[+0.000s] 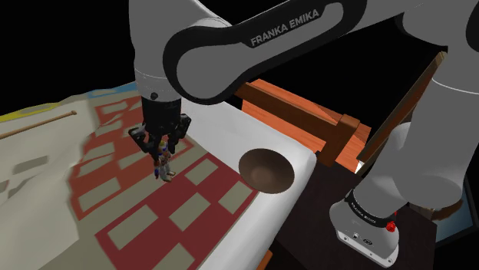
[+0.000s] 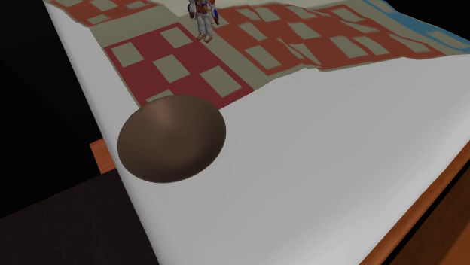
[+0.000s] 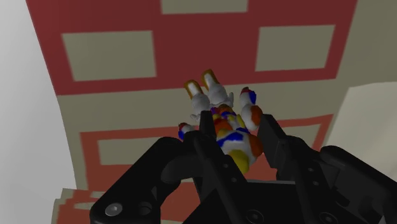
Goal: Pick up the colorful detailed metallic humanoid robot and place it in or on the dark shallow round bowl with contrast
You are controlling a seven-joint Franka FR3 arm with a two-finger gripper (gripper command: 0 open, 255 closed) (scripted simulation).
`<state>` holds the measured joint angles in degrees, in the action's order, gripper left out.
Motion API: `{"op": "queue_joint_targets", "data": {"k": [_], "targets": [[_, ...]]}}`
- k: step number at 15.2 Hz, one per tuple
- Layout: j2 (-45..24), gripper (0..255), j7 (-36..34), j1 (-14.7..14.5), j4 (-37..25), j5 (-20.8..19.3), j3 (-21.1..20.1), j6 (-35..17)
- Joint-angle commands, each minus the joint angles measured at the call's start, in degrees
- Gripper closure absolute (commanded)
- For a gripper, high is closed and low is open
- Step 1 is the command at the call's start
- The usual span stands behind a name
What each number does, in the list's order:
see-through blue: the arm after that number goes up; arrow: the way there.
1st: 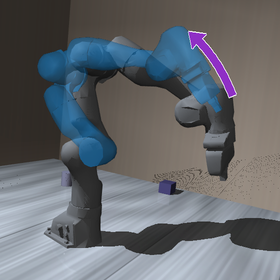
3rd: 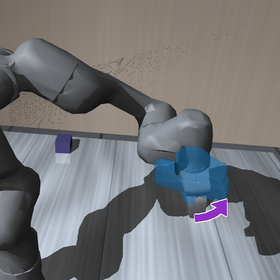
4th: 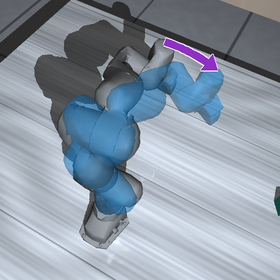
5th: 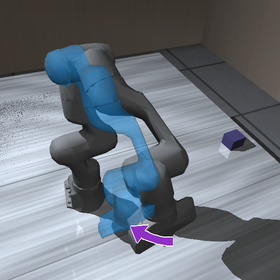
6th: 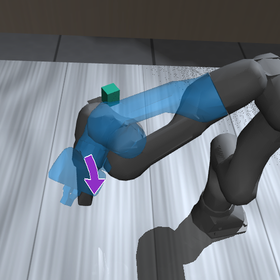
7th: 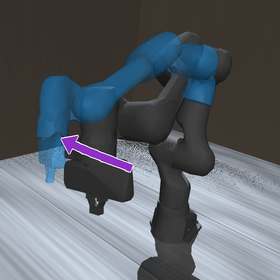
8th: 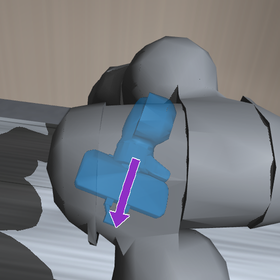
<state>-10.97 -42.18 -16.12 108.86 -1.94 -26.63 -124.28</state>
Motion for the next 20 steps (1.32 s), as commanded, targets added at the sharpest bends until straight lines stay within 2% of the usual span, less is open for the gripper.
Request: {"op": "queue_joint_targets", "data": {"k": [1,14,20], "targets": [[0.5,255,0.1,0.1,-1.0,0.3,-0.1,1.5],[3.0,255,0.6,0.3,-8.1,1.5,-0.3,10.7],[18.0,255,7.9,3.2,6.5,9.3,1.7,10.2]]}}
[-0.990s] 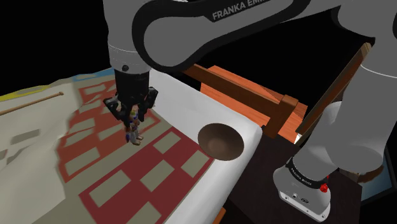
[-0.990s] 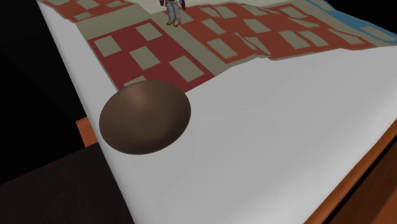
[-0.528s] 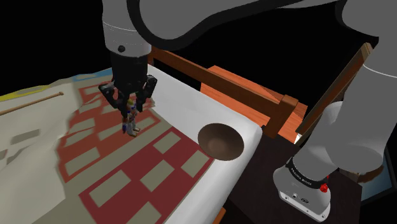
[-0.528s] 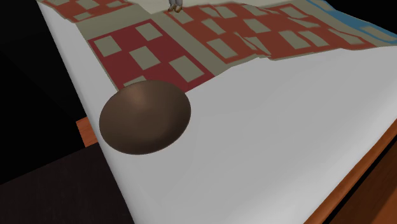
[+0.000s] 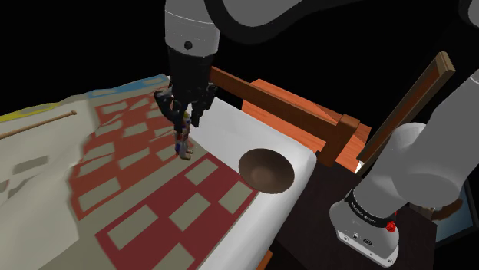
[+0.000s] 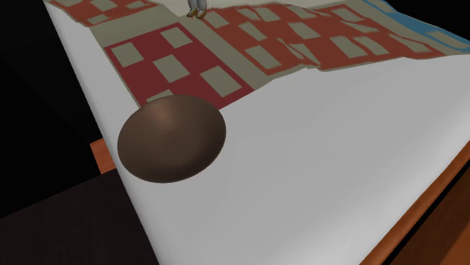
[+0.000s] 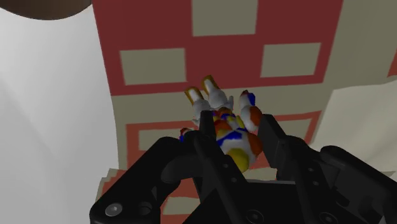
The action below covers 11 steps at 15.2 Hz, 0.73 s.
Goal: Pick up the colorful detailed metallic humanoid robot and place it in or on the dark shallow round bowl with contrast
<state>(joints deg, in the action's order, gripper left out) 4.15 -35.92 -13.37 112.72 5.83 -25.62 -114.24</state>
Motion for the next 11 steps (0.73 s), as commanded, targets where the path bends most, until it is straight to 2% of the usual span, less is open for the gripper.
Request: {"op": "queue_joint_targets", "data": {"k": [1,6,11], "targets": [[5.3,255,2.9,0.6,4.7,2.6,1.2,0.4],[17.0,255,8.5,0.6,14.1,6.5,5.0,2.8],[28.1,255,13.2,0.2,21.8,8.0,9.4,6.8]]}}
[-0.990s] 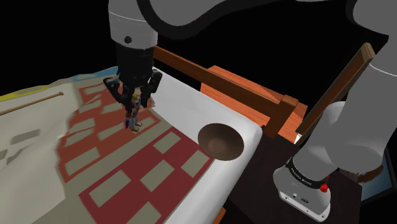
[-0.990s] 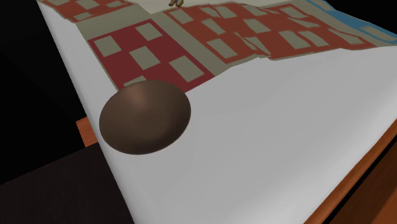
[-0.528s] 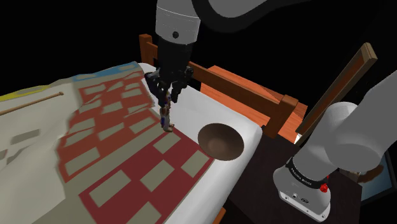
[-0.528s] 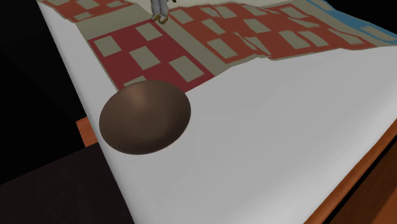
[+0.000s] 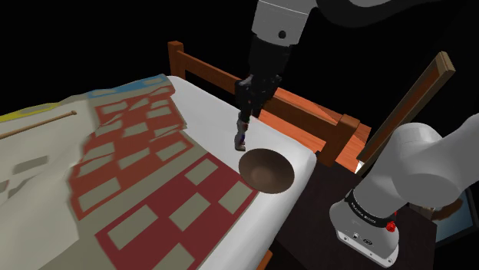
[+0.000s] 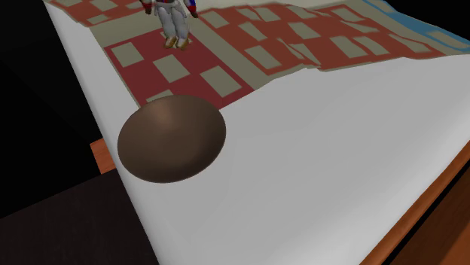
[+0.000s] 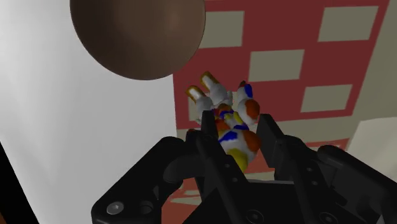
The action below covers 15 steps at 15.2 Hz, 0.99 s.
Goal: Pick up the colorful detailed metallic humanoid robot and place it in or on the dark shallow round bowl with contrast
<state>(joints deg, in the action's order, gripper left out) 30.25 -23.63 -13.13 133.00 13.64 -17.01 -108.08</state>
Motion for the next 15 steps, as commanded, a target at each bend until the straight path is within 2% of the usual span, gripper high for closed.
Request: {"op": "queue_joint_targets", "data": {"k": [1,7,15], "targets": [[4.2,255,1.7,-0.1,2.9,0.2,1.7,1.6],[16.1,255,6.1,0.0,9.3,-1.1,7.1,8.0],[16.5,255,6.7,-0.4,15.6,-0.3,6.3,2.0]]}}
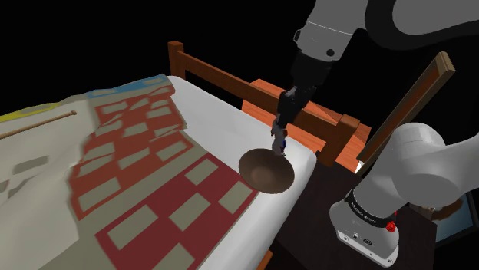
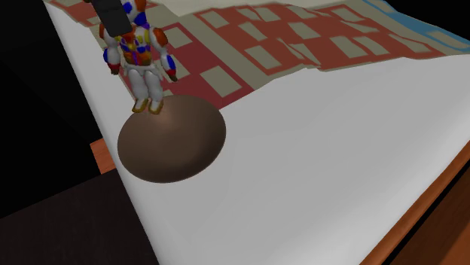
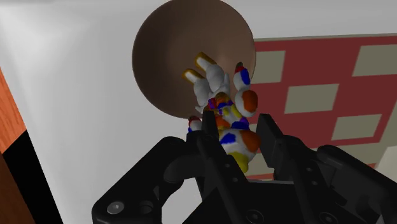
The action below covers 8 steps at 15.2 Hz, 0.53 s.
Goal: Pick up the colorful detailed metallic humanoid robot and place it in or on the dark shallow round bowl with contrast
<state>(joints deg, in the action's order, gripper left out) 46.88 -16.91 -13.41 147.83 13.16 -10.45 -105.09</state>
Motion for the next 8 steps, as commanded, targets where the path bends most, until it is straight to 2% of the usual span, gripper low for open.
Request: {"op": "queue_joint_targets", "data": {"k": [1,8], "targets": [[-0.2,255,0.0,-0.2,1.5,0.3,-0.4,-1.7],[-0.8,255,0.6,-0.5,6.5,1.3,-1.2,-7.3]]}}
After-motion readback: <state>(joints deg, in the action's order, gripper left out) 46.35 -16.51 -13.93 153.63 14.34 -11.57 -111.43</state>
